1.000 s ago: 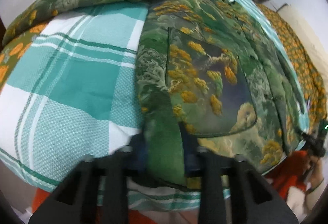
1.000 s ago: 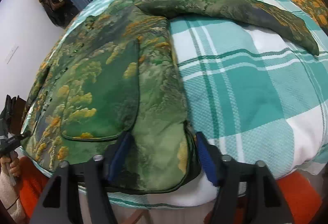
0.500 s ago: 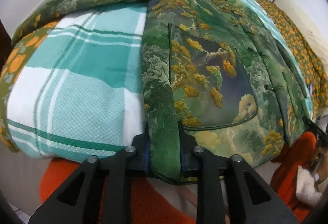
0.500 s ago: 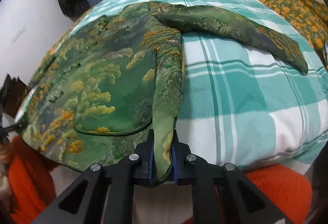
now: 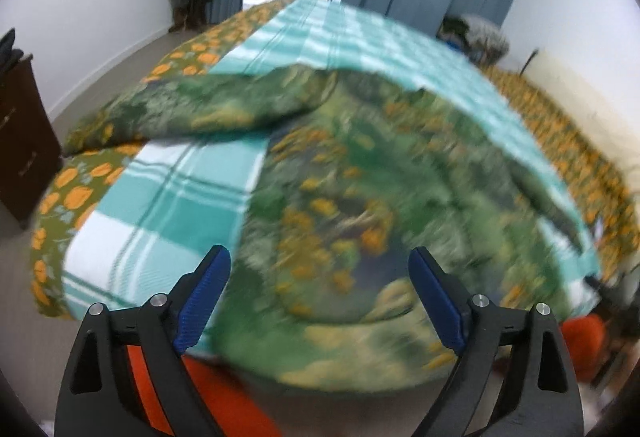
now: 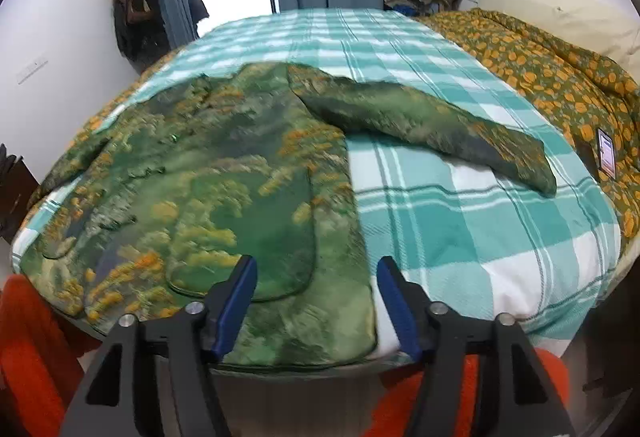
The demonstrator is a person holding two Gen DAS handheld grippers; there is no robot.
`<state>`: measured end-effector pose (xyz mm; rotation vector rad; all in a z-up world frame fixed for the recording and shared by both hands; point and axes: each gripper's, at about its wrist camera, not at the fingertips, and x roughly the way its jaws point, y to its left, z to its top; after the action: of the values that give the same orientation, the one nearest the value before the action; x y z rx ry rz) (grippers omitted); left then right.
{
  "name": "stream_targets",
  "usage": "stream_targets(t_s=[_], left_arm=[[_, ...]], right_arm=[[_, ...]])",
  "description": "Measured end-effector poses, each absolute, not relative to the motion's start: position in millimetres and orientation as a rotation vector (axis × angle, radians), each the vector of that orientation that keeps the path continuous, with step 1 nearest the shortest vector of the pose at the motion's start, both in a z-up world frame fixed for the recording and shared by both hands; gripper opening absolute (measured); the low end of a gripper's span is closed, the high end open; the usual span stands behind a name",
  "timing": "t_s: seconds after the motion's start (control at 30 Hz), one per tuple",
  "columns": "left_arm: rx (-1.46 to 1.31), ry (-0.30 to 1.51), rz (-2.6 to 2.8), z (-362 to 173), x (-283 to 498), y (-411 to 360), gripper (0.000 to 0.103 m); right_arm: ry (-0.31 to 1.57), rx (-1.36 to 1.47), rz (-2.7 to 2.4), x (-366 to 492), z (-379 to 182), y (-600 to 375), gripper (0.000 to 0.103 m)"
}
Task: Fold large clothes
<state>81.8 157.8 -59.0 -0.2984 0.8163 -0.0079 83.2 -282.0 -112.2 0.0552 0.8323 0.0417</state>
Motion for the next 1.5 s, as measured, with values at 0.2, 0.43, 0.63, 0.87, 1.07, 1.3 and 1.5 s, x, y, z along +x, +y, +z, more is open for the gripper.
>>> stream_targets(t_s=[0.2,0.43,0.63,0.87,1.07,1.3,1.5], left_arm=[[-0.299,0.772,-0.075,-52,91,125,0.092],[-0.269,0.862,-0.129,-83,96,87,0.092],[-0.219,0.885,-0.139,-88,103,69,0.092],[-0.213,0.883,-0.055,-99,110,88,0.102],[-0.157,0.897,0.039,-116,108,94,0.102],[-0.156,0.920,0.055,-123,111,95,0.102],[-0.135,0.915,0.057,-124,108,91,0.102]], right_arm=[[0.784,0.099,0.091,78,-106,-268,0.065],[0.773,0.094,0.118,74,-114,-259,0.065],[0.731,0.169,0.056,101,-105,-303,0.065],[0.677,0.423,-0.147,158,-121,-422,0.065],[0.764,0.696,-0.357,200,-183,-525,0.065],[0.642,0.997,-0.469,210,-214,-576,0.052],[0.555,0.682,-0.481,226,-141,-527,0.011]])
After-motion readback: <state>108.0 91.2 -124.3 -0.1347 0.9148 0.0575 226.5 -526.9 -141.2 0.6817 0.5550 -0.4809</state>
